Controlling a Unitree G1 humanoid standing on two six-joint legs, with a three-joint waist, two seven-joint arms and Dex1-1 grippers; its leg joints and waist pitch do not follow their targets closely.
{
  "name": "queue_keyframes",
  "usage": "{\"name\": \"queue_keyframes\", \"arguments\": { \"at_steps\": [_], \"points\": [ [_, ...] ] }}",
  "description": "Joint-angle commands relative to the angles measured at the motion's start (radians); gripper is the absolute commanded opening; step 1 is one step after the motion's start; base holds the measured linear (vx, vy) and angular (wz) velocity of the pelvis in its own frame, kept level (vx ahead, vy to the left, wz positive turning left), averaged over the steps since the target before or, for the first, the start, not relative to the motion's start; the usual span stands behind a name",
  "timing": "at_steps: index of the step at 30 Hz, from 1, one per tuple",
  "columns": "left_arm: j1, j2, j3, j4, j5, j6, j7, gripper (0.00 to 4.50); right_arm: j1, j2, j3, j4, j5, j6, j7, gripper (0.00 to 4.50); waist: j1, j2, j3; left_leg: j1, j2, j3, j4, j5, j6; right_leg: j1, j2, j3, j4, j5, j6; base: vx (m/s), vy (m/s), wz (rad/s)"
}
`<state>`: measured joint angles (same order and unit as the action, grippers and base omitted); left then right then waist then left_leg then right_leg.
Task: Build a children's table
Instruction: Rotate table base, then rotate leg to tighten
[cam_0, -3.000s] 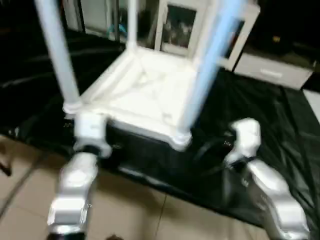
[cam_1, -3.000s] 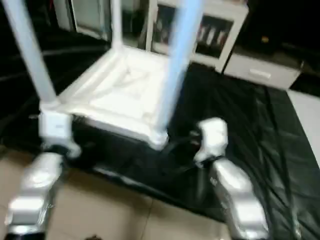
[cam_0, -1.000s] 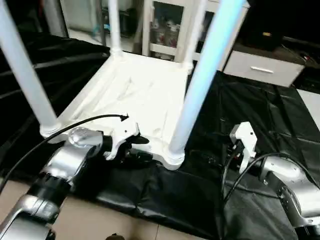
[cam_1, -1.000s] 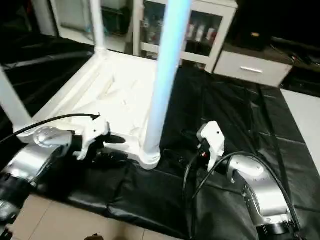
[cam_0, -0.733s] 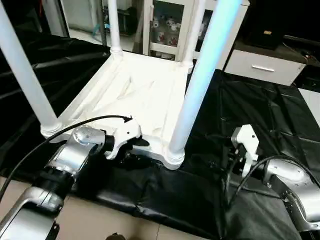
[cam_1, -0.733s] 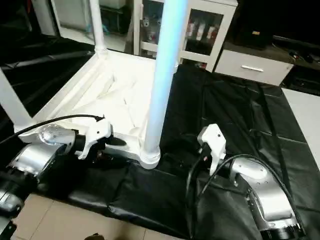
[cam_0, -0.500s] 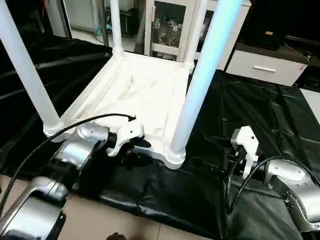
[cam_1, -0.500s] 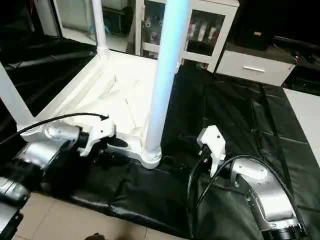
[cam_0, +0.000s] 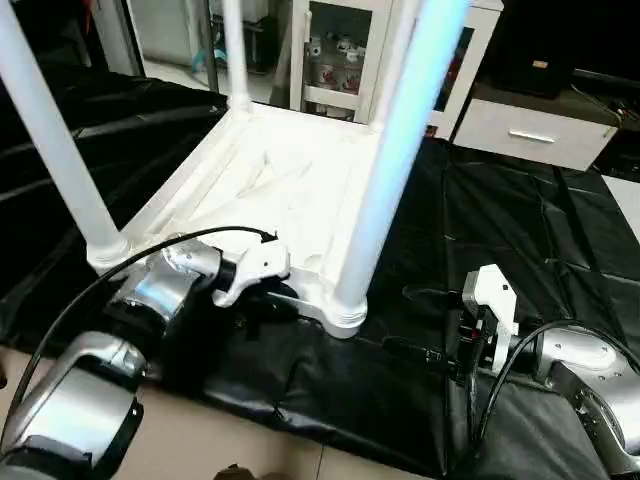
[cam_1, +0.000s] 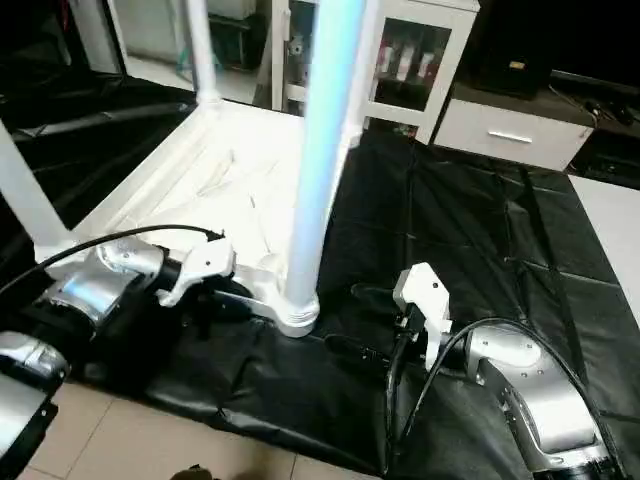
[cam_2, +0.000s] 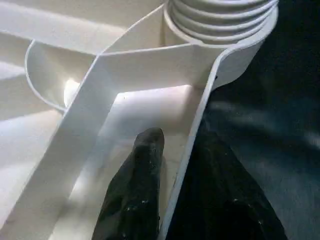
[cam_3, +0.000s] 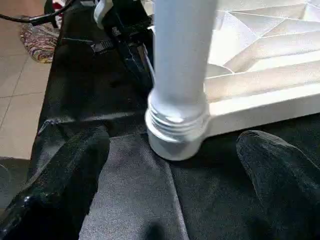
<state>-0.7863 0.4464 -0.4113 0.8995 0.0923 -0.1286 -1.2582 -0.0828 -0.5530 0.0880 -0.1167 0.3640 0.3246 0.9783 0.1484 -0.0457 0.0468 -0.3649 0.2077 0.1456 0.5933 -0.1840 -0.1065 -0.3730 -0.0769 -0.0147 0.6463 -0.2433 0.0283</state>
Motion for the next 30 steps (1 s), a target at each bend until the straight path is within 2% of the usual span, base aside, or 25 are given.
{"name": "queue_keyframes", "arguments": {
  "at_steps": [1, 4, 6, 7, 9, 10, 12, 15, 16, 17, 21, 22, 24, 27, 28, 29, 30],
  "points": [
    [-0.018, -0.002, -0.016, 0.013, 0.021, -0.021, -0.012, 0.91, -0.004, -0.011, -0.01, -0.021, 0.011, 0.008, 0.001, 4.5, 0.002, 0.013, -0.061, 0.016, 0.014, 0.009, -0.073, -0.173, 0.005, 0.043, -0.049, 0.02, -0.07, 0.098, -0.242, 0.0, 0.0, 0.0],
    [-0.023, 0.002, -0.015, 0.024, 0.024, -0.027, -0.024, 0.76, -0.003, -0.013, -0.01, -0.023, 0.012, 0.009, 0.004, 4.5, 0.0, 0.011, -0.06, 0.013, 0.013, 0.008, -0.074, -0.164, 0.006, 0.043, -0.048, 0.02, -0.07, 0.115, -0.242, 0.0, 0.0, 0.0],
    [-0.028, 0.005, -0.012, 0.037, 0.026, -0.028, -0.037, 0.64, -0.003, -0.013, -0.01, -0.023, 0.013, 0.009, 0.007, 4.5, -0.001, 0.01, -0.062, 0.01, 0.011, 0.009, -0.071, -0.138, 0.01, 0.046, -0.047, 0.02, -0.065, 0.159, -0.245, 0.0, 0.0, 0.0],
    [-0.029, 0.005, -0.012, 0.038, 0.028, -0.027, -0.037, 0.58, -0.003, -0.013, -0.01, -0.023, 0.013, 0.009, 0.007, 4.5, -0.003, 0.013, -0.063, 0.009, 0.009, 0.009, -0.069, -0.129, 0.013, 0.047, -0.047, 0.02, -0.063, 0.173, -0.246, 0.0, 0.0, 0.0],
    [-0.031, 0.007, -0.016, 0.045, 0.038, -0.025, -0.037, 0.46, -0.004, -0.012, -0.01, -0.02, 0.011, 0.006, 0.006, 4.5, -0.005, 0.011, -0.062, 0.009, 0.008, 0.01, -0.069, -0.131, 0.016, 0.047, -0.047, 0.02, -0.065, 0.17, -0.247, 0.0, 0.0, 0.0],
    [-0.029, 0.005, -0.019, 0.044, 0.047, -0.022, -0.019, 0.4, -0.005, -0.011, -0.01, -0.02, 0.01, 0.004, 0.005, 4.5, -0.005, 0.015, -0.063, 0.009, 0.009, 0.01, -0.069, -0.129, 0.016, 0.047, -0.047, 0.02, -0.064, 0.172, -0.249, 0.0, 0.0, 0.0],
    [-0.017, -0.001, -0.032, 0.032, 0.082, -0.006, 0.035, 0.3, -0.007, -0.005, -0.014, -0.018, 0.007, -0.001, -0.006, 4.5, -0.007, 0.016, -0.062, 0.011, 0.011, 0.01, -0.069, -0.138, 0.018, 0.046, -0.047, 0.02, -0.066, 0.172, -0.254, 0.0, 0.0, 0.0],
    [0.001, -0.021, -0.023, 0.015, 0.101, 0.051, 0.113, 0.2, -0.008, 0.001, -0.018, -0.019, 0.008, -0.003, -0.016, 4.5, -0.007, 0.015, -0.058, 0.012, 0.012, 0.01, -0.072, -0.169, 0.017, 0.044, -0.048, 0.02, -0.07, 0.119, -0.258, 0.0, 0.0, 0.0],
    [0.012, -0.033, -0.007, 0.0, 0.087, 0.08, 0.136, 0.2, -0.008, 0.005, -0.019, -0.019, 0.007, -0.004, -0.021, 4.5, -0.007, 0.017, -0.057, 0.01, 0.013, 0.01, -0.074, -0.178, 0.012, 0.046, -0.05, 0.021, -0.071, 0.094, -0.255, 0.0, 0.0, 0.0],
    [0.025, -0.045, 0.007, -0.018, 0.074, 0.111, 0.154, 0.13, -0.009, 0.007, -0.019, -0.019, 0.006, -0.004, -0.025, 4.5, -0.01, 0.014, -0.056, 0.01, 0.013, 0.01, -0.075, -0.187, 0.01, 0.046, -0.05, 0.021, -0.074, 0.069, -0.251, 0.0, 0.0, 0.0],
    [0.072, -0.064, 0.032, -0.092, 0.06, 0.183, 0.21, 0.02, -0.012, 0.016, -0.016, -0.016, 0.002, -0.006, -0.035, 4.5, -0.019, 0.01, -0.056, 0.006, 0.01, 0.01, -0.074, -0.172, 0.021, 0.046, -0.047, 0.02, -0.076, 0.057, -0.245, 0.0, 0.0, 0.0],
    [0.08, -0.066, 0.033, -0.104, 0.057, 0.181, 0.21, 0.01, -0.015, 0.018, -0.016, -0.014, 0.0, -0.007, -0.039, 4.5, -0.023, 0.005, -0.056, 0.005, 0.01, 0.012, -0.074, -0.164, 0.029, 0.045, -0.047, 0.021, -0.078, 0.042, -0.24, 0.0, 0.0, 0.0],
    [0.115, -0.072, 0.039, -0.155, 0.042, 0.16, 0.199, 0.01, -0.027, 0.03, -0.019, -0.002, -0.008, -0.013, -0.058, 4.5, -0.026, 0.004, -0.057, 0.003, 0.01, 0.012, -0.074, -0.155, 0.033, 0.045, -0.048, 0.021, -0.08, 0.027, -0.234, 0.0, 0.0, 0.0],
    [0.186, -0.076, 0.03, -0.251, 0.013, 0.09, 0.151, 0.01, -0.054, 0.047, -0.015, 0.019, -0.022, -0.023, -0.083, 4.5, -0.03, 0.009, -0.059, 0.002, 0.012, 0.013, -0.073, -0.136, 0.043, 0.041, -0.047, 0.021, -0.078, 0.033, -0.226, 0.0, 0.0, 0.0],
    [0.186, -0.076, 0.03, -0.251, 0.013, 0.09, 0.151, 0.01, -0.054, 0.047, -0.015, 0.019, -0.022, -0.023, -0.083, 4.5, -0.031, 0.004, -0.059, 0.003, 0.012, 0.014, -0.073, -0.136, 0.046, 0.039, -0.046, 0.021, -0.08, 0.03, -0.223, 0.0, 0.0, 0.0],
    [0.201, -0.077, 0.028, -0.274, 0.009, 0.094, 0.149, 0.01, -0.061, 0.051, -0.012, 0.025, -0.026, -0.022, -0.088, 4.5, -0.03, 0.01, -0.059, 0.005, 0.012, 0.015, -0.073, -0.139, 0.048, 0.037, -0.047, 0.022, -0.08, 0.024, -0.222, 0.0, 0.0, 0.0],
    [0.21, -0.076, 0.026, -0.287, 0.008, 0.096, 0.15, 0.01, -0.065, 0.054, -0.01, 0.028, -0.029, -0.022, -0.092, 4.5, -0.027, 0.011, -0.061, 0.008, 0.015, 0.015, -0.072, -0.137, 0.051, 0.035, -0.048, 0.023, -0.077, 0.035, -0.225, 0.0, 0.0, 0.0]
  ]
}}
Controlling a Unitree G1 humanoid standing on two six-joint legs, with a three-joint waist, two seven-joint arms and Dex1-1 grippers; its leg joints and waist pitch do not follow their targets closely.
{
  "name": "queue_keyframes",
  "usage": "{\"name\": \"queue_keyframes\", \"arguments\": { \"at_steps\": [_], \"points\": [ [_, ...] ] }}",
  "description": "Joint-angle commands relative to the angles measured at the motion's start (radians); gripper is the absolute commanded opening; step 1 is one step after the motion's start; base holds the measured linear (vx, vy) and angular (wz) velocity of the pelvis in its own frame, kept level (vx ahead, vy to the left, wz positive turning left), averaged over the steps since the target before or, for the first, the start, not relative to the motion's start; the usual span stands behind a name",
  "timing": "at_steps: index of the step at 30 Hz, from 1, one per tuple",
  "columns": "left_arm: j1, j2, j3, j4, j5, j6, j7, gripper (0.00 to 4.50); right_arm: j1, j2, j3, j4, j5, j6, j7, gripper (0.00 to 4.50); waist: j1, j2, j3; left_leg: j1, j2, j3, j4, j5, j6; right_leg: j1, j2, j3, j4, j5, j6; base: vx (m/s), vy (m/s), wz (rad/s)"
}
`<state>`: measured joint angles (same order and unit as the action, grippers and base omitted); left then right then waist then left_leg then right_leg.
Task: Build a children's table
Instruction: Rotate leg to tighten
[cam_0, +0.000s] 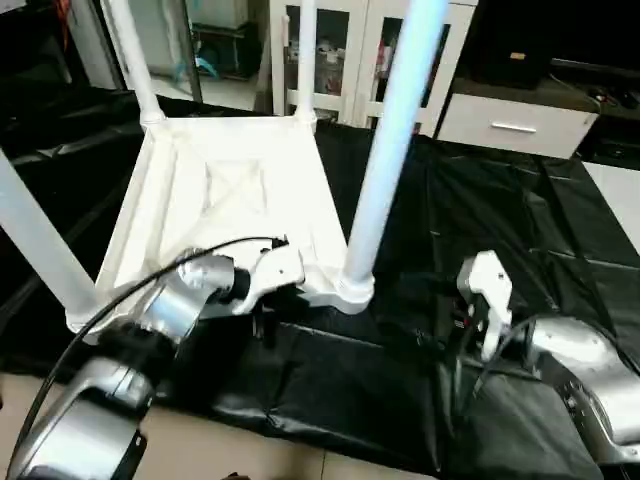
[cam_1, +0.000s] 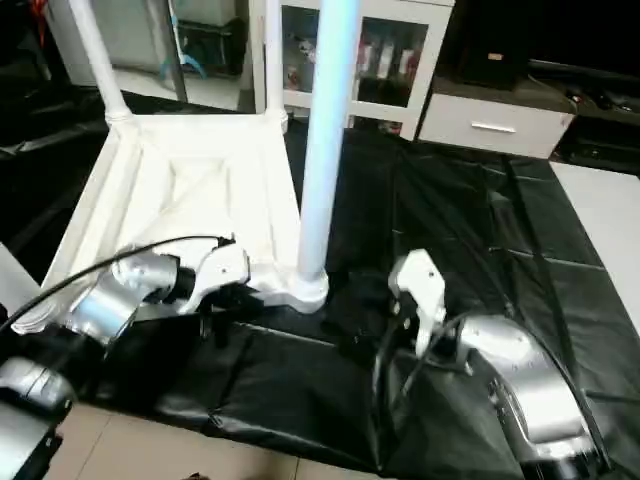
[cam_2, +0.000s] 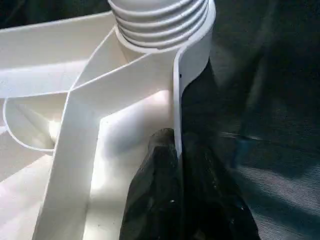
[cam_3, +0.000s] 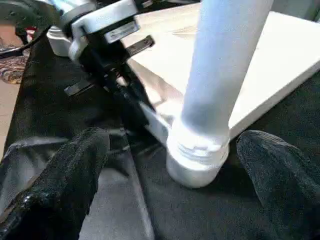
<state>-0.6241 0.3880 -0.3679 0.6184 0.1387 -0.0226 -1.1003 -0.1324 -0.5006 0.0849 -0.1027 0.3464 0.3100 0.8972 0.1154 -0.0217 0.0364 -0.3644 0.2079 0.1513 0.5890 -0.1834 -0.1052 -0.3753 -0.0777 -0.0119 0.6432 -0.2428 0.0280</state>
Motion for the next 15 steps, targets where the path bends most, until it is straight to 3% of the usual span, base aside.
{"name": "queue_keyframes", "arguments": {
  "at_steps": [1, 10, 15],
  "points": [
    [0.053, -0.018, -0.019, -0.014, -0.039, -0.009, -0.007, 0.01, -0.019, 0.004, -0.005, 0.017, -0.013, -0.008, -0.013, 4.5, 0.007, -0.013, -0.051, 0.005, 0.013, 0.01, -0.067, -0.123, 0.053, 0.037, -0.045, 0.02, -0.071, 0.061, -0.226, 0.0, 0.0, 0.0],
    [0.124, -0.006, -0.033, -0.148, -0.054, 0.057, -0.056, 0.01, -0.1, 0.019, 0.061, 0.086, -0.018, 0.012, 0.051, 4.5, 0.004, -0.018, -0.05, 0.003, 0.012, 0.014, -0.068, -0.126, 0.058, 0.035, -0.045, 0.019, -0.074, 0.032, -0.211, 0.0, 0.0, 0.0],
    [0.153, 0.022, -0.074, -0.214, -0.049, 0.08, -0.142, 0.01, -0.162, -0.012, 0.139, 0.166, -0.089, -0.032, 0.139, 4.5, 0.003, -0.019, -0.049, 0.003, 0.012, 0.016, -0.068, -0.12, 0.066, 0.031, -0.044, 0.018, -0.074, 0.03, -0.216, 0.0, 0.0, 0.0]
  ]
}}
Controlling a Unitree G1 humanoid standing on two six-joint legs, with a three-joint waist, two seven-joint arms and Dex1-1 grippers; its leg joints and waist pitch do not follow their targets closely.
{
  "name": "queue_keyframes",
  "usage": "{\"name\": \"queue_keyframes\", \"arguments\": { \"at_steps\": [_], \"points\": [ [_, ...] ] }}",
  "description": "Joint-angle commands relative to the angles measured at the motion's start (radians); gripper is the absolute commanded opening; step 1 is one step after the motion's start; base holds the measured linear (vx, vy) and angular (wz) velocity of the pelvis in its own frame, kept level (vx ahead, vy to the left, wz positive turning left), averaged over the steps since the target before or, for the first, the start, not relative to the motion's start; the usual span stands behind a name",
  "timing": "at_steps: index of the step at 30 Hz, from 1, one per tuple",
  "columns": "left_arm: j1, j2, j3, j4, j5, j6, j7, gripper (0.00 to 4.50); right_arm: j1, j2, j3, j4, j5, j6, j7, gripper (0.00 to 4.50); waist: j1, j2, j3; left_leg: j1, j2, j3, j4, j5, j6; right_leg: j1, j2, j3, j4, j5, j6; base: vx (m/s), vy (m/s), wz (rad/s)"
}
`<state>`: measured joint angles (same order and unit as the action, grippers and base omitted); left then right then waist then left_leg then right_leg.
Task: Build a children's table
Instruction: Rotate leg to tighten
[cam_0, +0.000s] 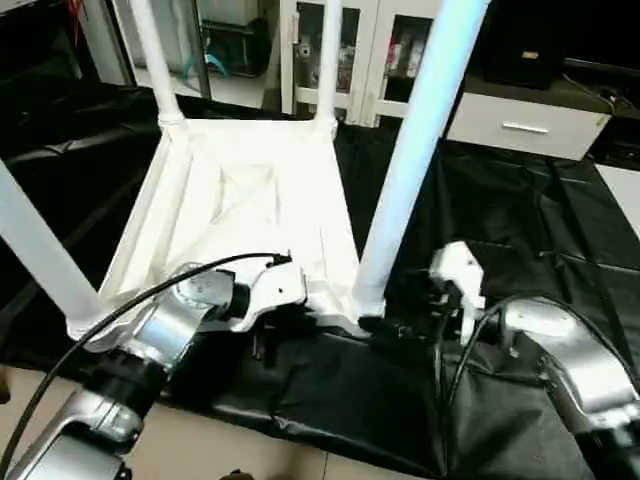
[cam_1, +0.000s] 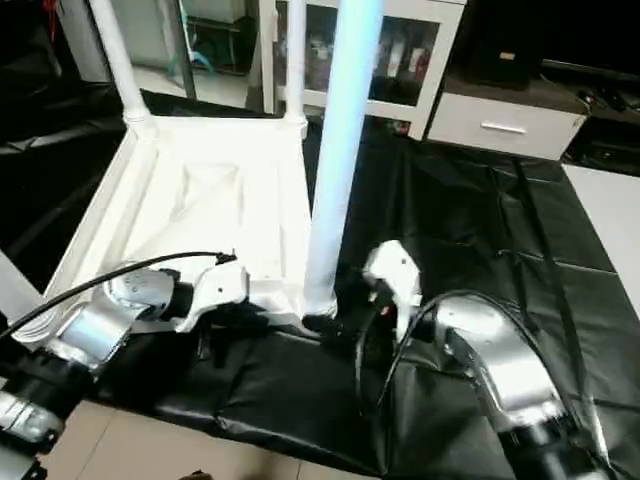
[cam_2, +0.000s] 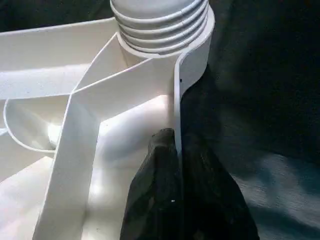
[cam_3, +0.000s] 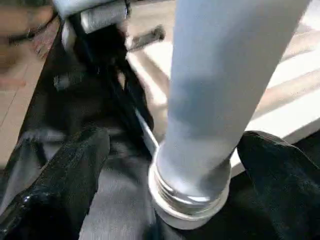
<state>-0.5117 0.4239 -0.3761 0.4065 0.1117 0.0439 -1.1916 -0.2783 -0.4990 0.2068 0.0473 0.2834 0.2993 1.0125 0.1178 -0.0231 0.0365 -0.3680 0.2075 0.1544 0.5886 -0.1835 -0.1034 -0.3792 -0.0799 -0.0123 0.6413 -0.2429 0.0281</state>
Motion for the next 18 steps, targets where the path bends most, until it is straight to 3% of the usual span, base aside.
{"name": "queue_keyframes", "arguments": {
  "at_steps": [1, 8, 18],
  "points": [
    [0.041, -0.011, -0.069, -0.005, -0.021, 0.017, -0.055, 0.01, -0.02, -0.014, 0.019, 0.02, -0.029, -0.025, 0.026, 4.5, 0.002, -0.017, -0.05, 0.007, 0.013, 0.013, -0.067, -0.12, 0.063, 0.035, -0.043, 0.018, -0.071, 0.03, -0.218, 0.0, 0.0, 0.0],
    [0.042, 0.011, -0.104, -0.034, -0.007, 0.053, -0.128, 0.01, -0.1, -0.029, 0.06, 0.099, -0.035, -0.054, 0.137, 4.5, 0.007, -0.017, -0.05, 0.01, 0.013, 0.014, -0.067, -0.128, 0.064, 0.033, -0.04, 0.018, -0.069, 0.041, -0.228, 0.0, 0.0, 0.0],
    [0.016, 0.031, -0.119, -0.027, 0.005, 0.052, -0.168, 0.01, -0.139, -0.06, 0.135, 0.178, -0.089, -0.139, 0.278, 4.5, 0.018, -0.019, -0.052, 0.01, 0.013, 0.016, -0.064, -0.123, 0.072, 0.034, -0.039, 0.017, -0.067, 0.063, -0.238, 0.0, 0.0, 0.0]
  ]
}}
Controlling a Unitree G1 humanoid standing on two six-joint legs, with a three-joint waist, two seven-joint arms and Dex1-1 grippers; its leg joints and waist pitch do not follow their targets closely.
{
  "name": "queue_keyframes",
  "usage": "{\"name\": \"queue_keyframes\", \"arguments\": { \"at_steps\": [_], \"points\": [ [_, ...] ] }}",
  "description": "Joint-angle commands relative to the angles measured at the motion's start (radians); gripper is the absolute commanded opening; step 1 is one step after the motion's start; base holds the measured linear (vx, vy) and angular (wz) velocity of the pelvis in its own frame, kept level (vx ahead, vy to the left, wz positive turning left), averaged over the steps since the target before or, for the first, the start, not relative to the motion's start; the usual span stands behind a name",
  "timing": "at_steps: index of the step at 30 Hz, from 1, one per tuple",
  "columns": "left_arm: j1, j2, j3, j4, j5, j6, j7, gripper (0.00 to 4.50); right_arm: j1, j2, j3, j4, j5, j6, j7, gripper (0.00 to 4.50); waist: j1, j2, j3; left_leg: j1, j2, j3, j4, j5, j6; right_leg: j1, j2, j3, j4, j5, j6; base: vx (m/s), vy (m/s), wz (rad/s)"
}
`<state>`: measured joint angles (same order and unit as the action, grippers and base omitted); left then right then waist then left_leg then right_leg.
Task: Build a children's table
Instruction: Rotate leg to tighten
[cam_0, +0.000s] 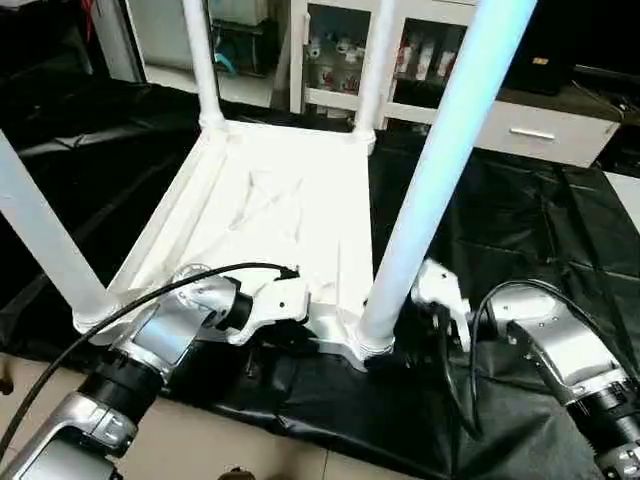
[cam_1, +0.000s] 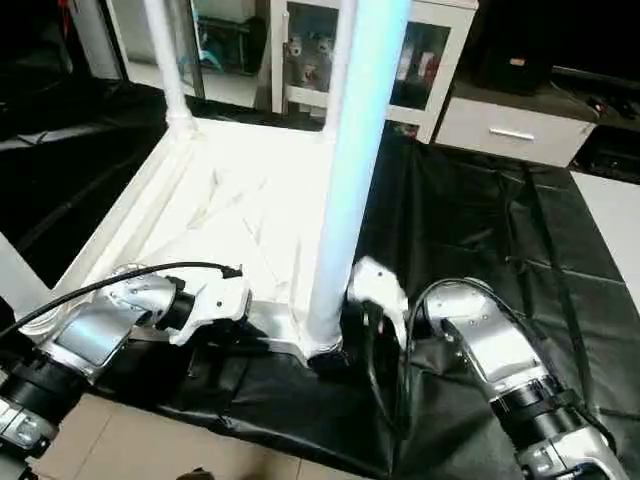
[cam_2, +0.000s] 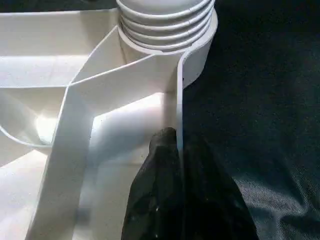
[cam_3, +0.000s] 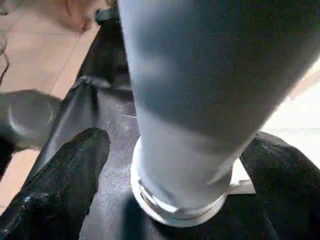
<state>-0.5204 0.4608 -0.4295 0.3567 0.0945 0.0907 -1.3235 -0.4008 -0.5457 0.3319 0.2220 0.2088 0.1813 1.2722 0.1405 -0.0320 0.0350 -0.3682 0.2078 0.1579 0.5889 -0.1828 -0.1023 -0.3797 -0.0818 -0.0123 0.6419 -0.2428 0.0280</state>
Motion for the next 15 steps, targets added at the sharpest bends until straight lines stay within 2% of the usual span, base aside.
{"name": "queue_keyframes", "arguments": {
  "at_steps": [1, 5, 6, 9, 15],
  "points": [
    [0.023, -0.005, -0.065, 0.024, 0.023, 0.005, -0.036, 0.01, -0.018, -0.012, 0.01, 0.006, -0.015, -0.023, 0.019, 4.5, -0.003, -0.01, -0.052, 0.01, 0.013, 0.012, -0.064, -0.115, 0.071, 0.036, -0.038, 0.018, -0.066, 0.074, -0.238, 0.0, 0.0, 0.0],
    [0.023, -0.003, -0.065, 0.023, 0.024, 0.004, -0.038, 0.01, -0.024, -0.002, 0.01, 0.019, -0.02, -0.036, 0.011, 4.5, -0.003, -0.011, -0.052, 0.01, 0.012, 0.012, -0.064, -0.111, 0.073, 0.037, -0.037, 0.016, -0.065, 0.09, -0.246, 0.0, 0.0, 0.0],
    [0.022, -0.003, -0.066, 0.025, 0.027, 0.002, -0.04, 0.0, -0.033, 0.009, 0.014, 0.037, -0.026, -0.05, 0.009, 4.21, -0.004, -0.011, -0.053, 0.01, 0.013, 0.012, -0.063, -0.113, 0.074, 0.037, -0.038, 0.017, -0.065, 0.089, -0.246, 0.0, 0.0, 0.0],
    [0.022, -0.003, -0.069, 0.026, 0.027, 0.003, -0.041, 0.0, -0.038, 0.011, 0.023, 0.056, -0.044, -0.076, 0.011, 4.08, -0.004, -0.01, -0.052, 0.011, 0.013, 0.013, -0.065, -0.126, 0.068, 0.036, -0.038, 0.017, -0.066, 0.068, -0.249, 0.0, 0.0, 0.0],
    [0.022, 0.001, -0.072, 0.025, 0.028, 0.004, -0.041, 0.0, -0.045, 0.019, 0.021, 0.078, -0.052, -0.093, 0.02, 3.61, -0.004, -0.012, -0.052, 0.011, 0.013, 0.013, -0.064, -0.119, 0.074, 0.036, -0.037, 0.016, -0.065, 0.084, -0.251, 0.0, 0.0, 0.0]
  ]
}}
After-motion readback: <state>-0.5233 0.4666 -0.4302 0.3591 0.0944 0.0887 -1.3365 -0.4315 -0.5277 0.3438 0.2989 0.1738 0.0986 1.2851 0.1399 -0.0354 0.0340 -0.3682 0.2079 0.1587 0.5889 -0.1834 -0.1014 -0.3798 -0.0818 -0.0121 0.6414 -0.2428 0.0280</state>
